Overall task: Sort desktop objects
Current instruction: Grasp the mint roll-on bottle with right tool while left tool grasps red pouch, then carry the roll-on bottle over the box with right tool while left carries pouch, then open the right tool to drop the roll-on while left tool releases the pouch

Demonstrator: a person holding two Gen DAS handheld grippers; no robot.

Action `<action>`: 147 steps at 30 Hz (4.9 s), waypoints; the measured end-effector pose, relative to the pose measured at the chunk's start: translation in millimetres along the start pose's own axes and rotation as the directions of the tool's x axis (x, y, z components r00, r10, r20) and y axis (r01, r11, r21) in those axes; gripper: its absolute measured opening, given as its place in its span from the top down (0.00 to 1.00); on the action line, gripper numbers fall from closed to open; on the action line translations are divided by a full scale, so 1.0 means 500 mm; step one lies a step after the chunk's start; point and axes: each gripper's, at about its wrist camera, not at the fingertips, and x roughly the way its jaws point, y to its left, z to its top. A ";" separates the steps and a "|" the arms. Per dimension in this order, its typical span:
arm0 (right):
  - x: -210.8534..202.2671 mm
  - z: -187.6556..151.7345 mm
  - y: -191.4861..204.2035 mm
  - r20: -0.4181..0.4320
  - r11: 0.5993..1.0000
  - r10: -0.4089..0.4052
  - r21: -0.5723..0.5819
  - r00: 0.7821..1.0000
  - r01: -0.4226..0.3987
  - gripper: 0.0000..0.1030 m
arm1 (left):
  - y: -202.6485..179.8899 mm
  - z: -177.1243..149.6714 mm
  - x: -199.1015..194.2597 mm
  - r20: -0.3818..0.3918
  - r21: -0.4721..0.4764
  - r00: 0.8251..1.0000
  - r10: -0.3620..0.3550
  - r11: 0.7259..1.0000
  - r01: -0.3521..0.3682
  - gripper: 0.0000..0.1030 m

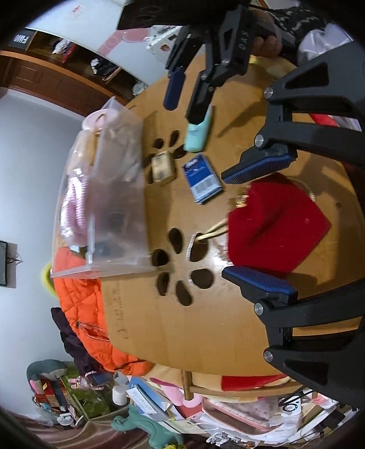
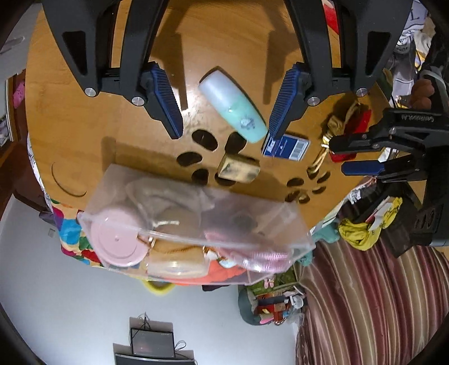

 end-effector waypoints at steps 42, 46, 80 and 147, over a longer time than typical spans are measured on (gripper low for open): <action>0.005 -0.021 0.026 0.009 0.992 0.117 -0.043 0.993 -0.116 0.78 | -0.028 -0.055 -0.007 0.129 0.021 0.980 0.149 0.988 -0.153 0.74; -0.007 -0.015 0.020 0.032 0.992 0.129 -0.016 0.991 -0.129 0.78 | -0.030 -0.054 -0.011 0.138 -0.005 0.982 0.127 0.992 -0.128 0.77; -0.135 0.080 -0.060 0.220 0.998 -0.037 0.051 0.975 0.026 0.78 | -0.032 0.073 -0.125 0.351 -0.067 0.937 0.000 0.997 0.025 0.80; -0.035 0.228 -0.096 0.223 0.986 -0.165 0.010 0.961 0.167 0.43 | -0.056 0.250 0.000 0.359 0.003 0.933 -0.020 1.000 0.020 0.40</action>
